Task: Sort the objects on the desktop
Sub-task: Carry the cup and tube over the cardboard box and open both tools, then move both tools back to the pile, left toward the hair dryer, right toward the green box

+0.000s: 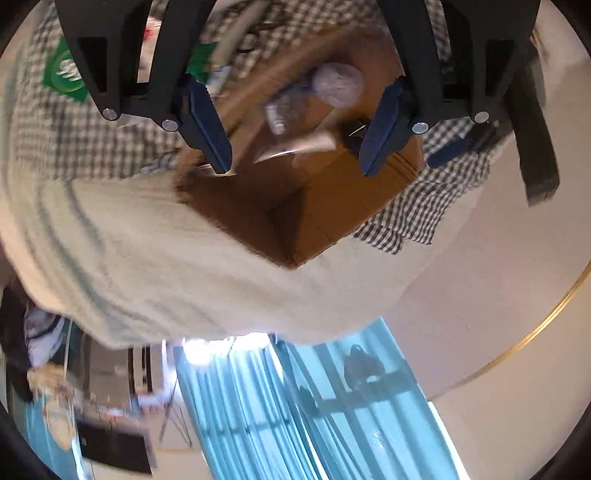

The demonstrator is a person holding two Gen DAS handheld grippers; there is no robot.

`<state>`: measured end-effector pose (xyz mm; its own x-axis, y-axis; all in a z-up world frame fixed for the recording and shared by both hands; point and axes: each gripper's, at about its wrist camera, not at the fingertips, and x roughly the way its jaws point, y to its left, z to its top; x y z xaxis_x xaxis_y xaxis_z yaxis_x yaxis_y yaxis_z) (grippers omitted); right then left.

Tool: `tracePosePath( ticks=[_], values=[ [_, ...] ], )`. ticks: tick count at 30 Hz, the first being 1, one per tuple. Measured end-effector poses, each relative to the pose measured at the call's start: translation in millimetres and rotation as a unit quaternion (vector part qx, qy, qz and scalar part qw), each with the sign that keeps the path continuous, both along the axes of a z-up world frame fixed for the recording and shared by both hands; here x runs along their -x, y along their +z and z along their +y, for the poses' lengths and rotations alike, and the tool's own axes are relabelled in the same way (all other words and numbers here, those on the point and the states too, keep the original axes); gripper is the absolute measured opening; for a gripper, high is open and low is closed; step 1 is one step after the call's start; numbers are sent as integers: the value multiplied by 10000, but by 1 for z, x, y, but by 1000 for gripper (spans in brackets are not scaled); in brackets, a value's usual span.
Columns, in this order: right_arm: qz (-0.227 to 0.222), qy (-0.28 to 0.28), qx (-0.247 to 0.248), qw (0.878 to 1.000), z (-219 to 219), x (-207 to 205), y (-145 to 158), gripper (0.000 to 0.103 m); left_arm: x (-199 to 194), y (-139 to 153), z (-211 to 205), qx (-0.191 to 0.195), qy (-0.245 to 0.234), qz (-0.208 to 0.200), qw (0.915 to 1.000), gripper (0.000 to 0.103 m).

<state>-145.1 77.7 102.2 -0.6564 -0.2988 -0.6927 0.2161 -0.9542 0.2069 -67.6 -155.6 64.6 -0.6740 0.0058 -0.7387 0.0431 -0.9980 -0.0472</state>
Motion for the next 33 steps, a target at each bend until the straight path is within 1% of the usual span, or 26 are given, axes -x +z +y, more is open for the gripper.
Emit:
tracePosePath(
  ticks=[2,3,5,8,12,13,14,16,17,18,20,21,22,23,24,26,27,28,30,31,32,33],
  values=[
    [299,-9,-427,9986,10,-24,4,72,-8,5,12,4,-155,-1,9999,86],
    [416,10,-577,9975,16,-35,4,72,-15,7,21,-14,-254,2,9997,89],
    [521,-28,-765,9957,31,-59,-2,72,-28,10,36,7,-401,20,9992,90],
    [365,-270,-719,9964,60,-85,-24,72,-50,6,65,114,-631,-98,9979,93],
    [76,-758,-564,9955,101,-112,-61,72,-85,-7,102,334,-901,-48,9954,93],
    [-14,-905,-491,9947,112,-118,-72,72,-89,-12,108,359,-906,-60,9952,96],
    [-99,-1031,-448,9936,121,-123,-80,72,-94,-23,117,358,-901,-135,9952,98],
    [-249,-1341,-326,9901,140,-133,-98,72,-95,-48,130,223,-757,-404,9961,98],
    [-304,-1477,-236,9883,149,-139,-107,72,-95,-59,134,110,-657,-489,9966,98],
    [-337,-1598,-205,9864,156,-142,-113,72,-96,-74,140,-58,-520,-481,9975,98],
    [-364,-1765,-188,9834,165,-150,-123,72,-98,-97,149,-239,-214,-476,9984,98],
    [-385,-1824,-178,9823,170,-153,-128,72,-97,-108,153,-347,-129,-547,9978,98],
    [-413,-1882,-158,9811,174,-156,-133,72,-91,-125,159,-499,-135,-727,9960,98],
    [-462,-1889,-120,9808,177,-158,-139,72,-88,-135,165,-497,-180,-829,9952,98],
    [-501,-1890,-99,9806,181,-161,-143,72,-82,-146,171,-402,-210,-957,9944,98],
    [-587,-1925,-92,9795,187,-161,-152,72,-73,-159,181,-181,-390,-1092,9931,98],
    [-617,-1940,-83,9790,189,-161,-155,72,-69,-164,186,-71,-529,-1112,9924,98],
    [-632,-1956,-72,9786,191,-160,-157,72,-65,-167,190,-22,-672,-1120,9914,95],
    [-651,-1968,-52,9783,194,-155,-162,73,-61,-170,195,-33,-885,-1123,9897,95],
    [-646,-1987,-38,9779,194,-152,-163,74,-58,-173,200,-45,-1008,-1161,9881,93],
    [-629,-2025,-32,9773,195,-149,-165,81,-55,-178,204,-31,-1129,-1206,9863,93],
    [-606,-2073,-45,9764,196,-147,-167,87,-53,-182,209,81,-1205,-1244,9849,92]
  ],
)
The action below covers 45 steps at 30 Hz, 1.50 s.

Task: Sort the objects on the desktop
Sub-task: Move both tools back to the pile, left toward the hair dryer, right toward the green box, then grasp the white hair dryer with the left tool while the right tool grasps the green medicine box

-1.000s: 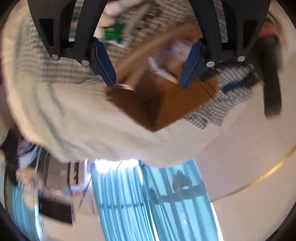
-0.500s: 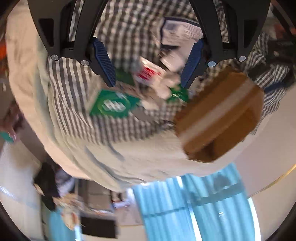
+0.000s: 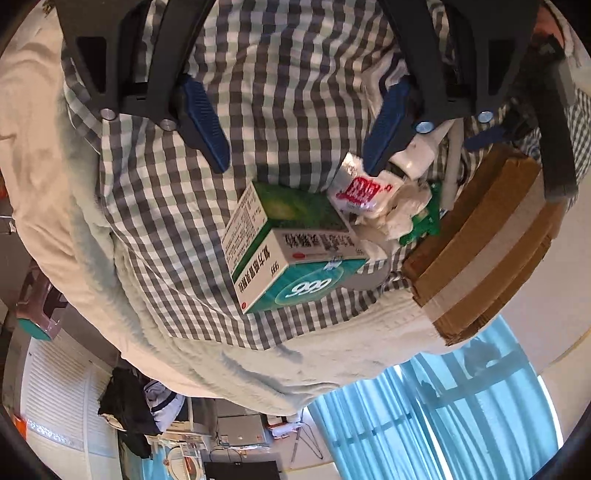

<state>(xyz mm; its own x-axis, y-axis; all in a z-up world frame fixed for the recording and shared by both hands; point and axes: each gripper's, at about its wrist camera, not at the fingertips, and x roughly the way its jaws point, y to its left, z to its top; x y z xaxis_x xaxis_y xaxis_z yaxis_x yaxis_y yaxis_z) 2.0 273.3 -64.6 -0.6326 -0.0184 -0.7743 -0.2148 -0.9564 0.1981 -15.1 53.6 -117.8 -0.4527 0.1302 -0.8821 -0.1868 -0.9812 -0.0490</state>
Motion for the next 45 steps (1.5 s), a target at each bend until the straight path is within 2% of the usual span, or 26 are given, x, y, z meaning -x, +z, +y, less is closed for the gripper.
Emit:
tracePosePath(
  ticks=[2,4,5,6,7,8,14,17,20,22,25,29,36,41,45],
  values=[
    [14,-50,-30,10000,0,5,-1,89,4,-10,9,280,-151,-1,9995,84],
    [-23,-21,-58,10000,1,8,-3,89,8,-15,13,461,-246,-5,9986,71],
    [-49,27,-60,10000,2,9,-5,89,9,-15,12,464,-281,7,9985,67],
    [-60,64,-72,9999,2,9,-5,89,10,-14,12,432,-291,19,9986,59],
    [-43,135,-107,9998,4,8,-5,89,10,-11,10,360,-275,5,9990,45],
    [-2,240,-126,9996,7,7,-5,89,9,-8,9,309,-265,-6,9992,42],
    [123,1065,-618,9923,31,17,10,89,1,3,3,88,-156,-164,9997,43],
    [229,1358,-633,9884,43,30,19,90,0,11,-5,-225,132,-260,9993,43],
    [198,1920,-958,9765,39,45,21,91,4,22,-4,-413,419,-259,9979,43],
    [166,2426,-1008,9647,35,57,20,91,6,29,-4,-484,544,-185,9972,43],
    [-29,2841,-991,9537,29,72,12,91,11,34,-4,-501,654,-96,9966,43],
    [-174,3066,-1180,9443,23,88,-2,91,20,32,-4,-511,687,-136,9962,43],
    [-440,2954,-309,9539,27,111,-28,92,20,23,-9,-538,808,-252,9950,43],
    [-385,2507,-516,9659,11,96,-27,89,19,26,-11,-543,834,-218,9948,43],
    [-231,2096,-508,9762,3,70,-16,87,21,33,-15,-583,857,-159,9945,43]
  ],
)
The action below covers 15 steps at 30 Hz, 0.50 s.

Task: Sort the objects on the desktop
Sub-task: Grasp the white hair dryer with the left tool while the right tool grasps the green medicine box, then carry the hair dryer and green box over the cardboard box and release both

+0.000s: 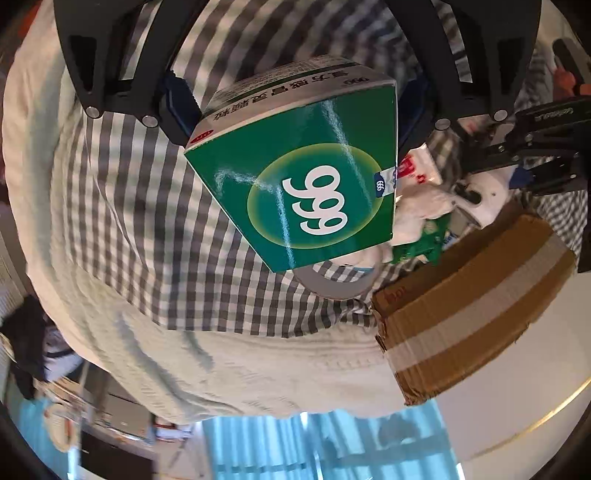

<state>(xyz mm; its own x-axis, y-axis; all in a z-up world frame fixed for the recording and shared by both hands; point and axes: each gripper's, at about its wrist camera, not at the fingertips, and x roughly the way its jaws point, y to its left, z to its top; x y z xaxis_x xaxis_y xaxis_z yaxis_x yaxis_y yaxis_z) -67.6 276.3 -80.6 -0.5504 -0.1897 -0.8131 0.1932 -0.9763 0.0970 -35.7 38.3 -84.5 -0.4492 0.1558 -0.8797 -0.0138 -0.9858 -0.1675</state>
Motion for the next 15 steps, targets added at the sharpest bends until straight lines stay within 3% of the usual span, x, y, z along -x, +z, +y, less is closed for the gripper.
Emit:
tracePosePath(
  ticks=[6,15],
  values=[
    [119,-165,115,9997,-10,-30,31,86,-3,28,-6,-132,8,164,9998,43],
    [613,-107,-149,9980,-50,-45,141,85,-3,122,-28,-361,-224,584,9974,43]
  ],
)
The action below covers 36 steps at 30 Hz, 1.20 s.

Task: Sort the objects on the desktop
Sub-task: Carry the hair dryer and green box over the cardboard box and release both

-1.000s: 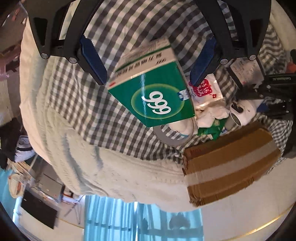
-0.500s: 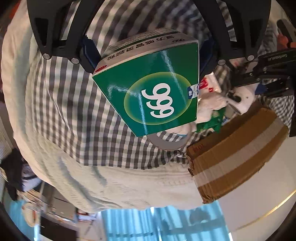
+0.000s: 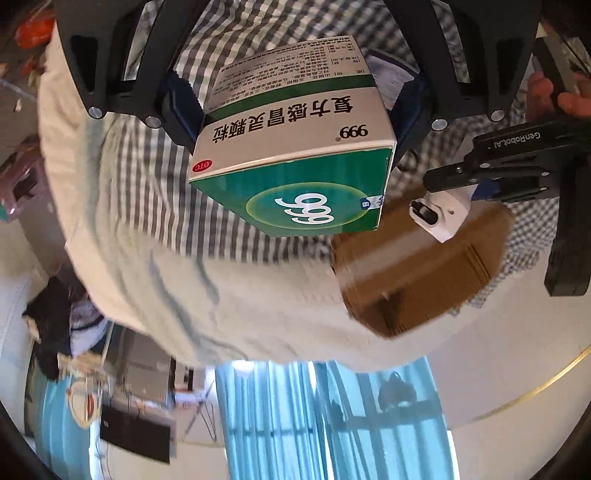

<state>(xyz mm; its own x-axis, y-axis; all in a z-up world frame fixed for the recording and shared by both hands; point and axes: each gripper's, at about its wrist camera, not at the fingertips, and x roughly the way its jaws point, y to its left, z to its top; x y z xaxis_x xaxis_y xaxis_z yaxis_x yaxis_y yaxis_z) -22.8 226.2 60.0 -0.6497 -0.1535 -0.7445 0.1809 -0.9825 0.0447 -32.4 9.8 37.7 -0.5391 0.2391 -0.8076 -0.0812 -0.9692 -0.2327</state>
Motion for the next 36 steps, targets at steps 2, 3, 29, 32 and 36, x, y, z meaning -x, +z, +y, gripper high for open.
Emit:
tracePosePath(
  ticks=[2,3,29,32,36],
  values=[
    [71,18,-49,10000,-15,-1,25,85,3,23,-10,-38,-30,78,10000,43],
    [94,42,-70,9999,-23,-2,36,85,5,33,-15,-84,-64,80,9999,43],
    [36,345,-184,9992,-191,104,82,85,51,58,-174,539,1086,457,9916,43],
    [-98,293,-221,9993,-194,116,61,85,61,42,-173,595,921,314,9935,43],
    [-188,272,-215,9992,-198,129,42,85,72,26,-183,544,1130,129,9920,43]
  ],
)
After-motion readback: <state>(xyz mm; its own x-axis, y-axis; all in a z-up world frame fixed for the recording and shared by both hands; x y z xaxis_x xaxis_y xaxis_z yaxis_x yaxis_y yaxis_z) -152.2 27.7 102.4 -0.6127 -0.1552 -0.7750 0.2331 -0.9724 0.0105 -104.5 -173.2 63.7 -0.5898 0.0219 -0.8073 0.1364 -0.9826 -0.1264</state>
